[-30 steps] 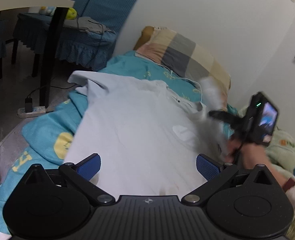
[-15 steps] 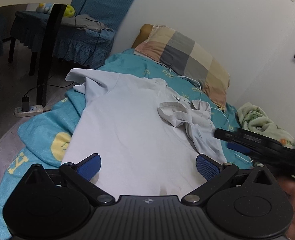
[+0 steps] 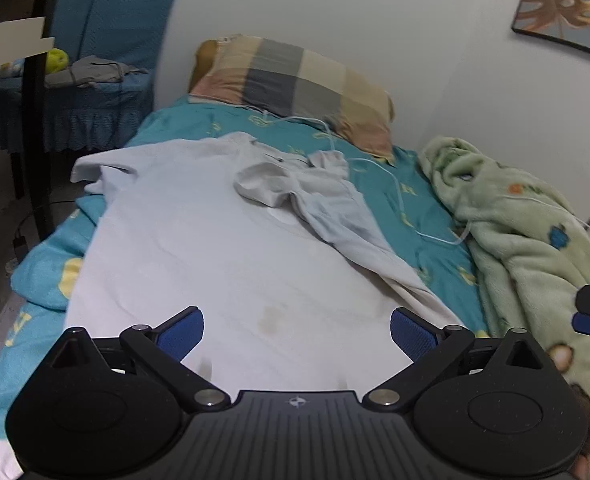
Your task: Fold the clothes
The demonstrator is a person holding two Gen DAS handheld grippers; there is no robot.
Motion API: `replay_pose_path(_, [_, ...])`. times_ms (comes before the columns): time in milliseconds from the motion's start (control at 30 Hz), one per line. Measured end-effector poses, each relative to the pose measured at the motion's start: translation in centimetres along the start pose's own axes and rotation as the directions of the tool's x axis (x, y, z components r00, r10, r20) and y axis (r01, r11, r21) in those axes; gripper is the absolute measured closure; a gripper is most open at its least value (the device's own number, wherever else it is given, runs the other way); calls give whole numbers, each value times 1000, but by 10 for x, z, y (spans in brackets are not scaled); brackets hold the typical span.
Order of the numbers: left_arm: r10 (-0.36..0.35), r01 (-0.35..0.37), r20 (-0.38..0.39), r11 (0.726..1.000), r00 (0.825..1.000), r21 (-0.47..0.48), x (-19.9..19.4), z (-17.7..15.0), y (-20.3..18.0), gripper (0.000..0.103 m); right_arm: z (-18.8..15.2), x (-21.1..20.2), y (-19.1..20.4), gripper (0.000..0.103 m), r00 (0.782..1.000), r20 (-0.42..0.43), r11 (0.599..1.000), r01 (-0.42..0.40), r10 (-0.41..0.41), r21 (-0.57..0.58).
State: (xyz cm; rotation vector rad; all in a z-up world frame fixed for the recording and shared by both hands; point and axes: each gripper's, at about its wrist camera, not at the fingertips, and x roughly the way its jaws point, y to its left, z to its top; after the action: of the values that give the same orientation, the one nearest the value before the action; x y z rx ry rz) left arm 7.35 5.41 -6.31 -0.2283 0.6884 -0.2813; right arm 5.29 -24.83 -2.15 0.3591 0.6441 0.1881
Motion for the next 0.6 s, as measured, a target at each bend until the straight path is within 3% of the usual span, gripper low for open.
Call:
replay_pose_path(200, [7, -7, 17, 999, 1000, 47, -2, 0, -23, 6, 4, -40, -1, 35, 997, 75, 998, 23, -28, 63])
replay_pose_path(400, [61, -62, 18, 993, 998, 96, 67, 39, -44, 12, -12, -36, -9, 35, 991, 112, 997, 73, -73, 5])
replay_pose_path(533, [104, -105, 14, 987, 995, 125, 120, 65, -56, 16, -21, -15, -21, 35, 988, 92, 992, 124, -120, -39])
replay_pose_path(600, [115, -116, 14, 987, 993, 114, 155, 78, -57, 22, -25, -1, -28, 35, 985, 62, 985, 164, -161, -50])
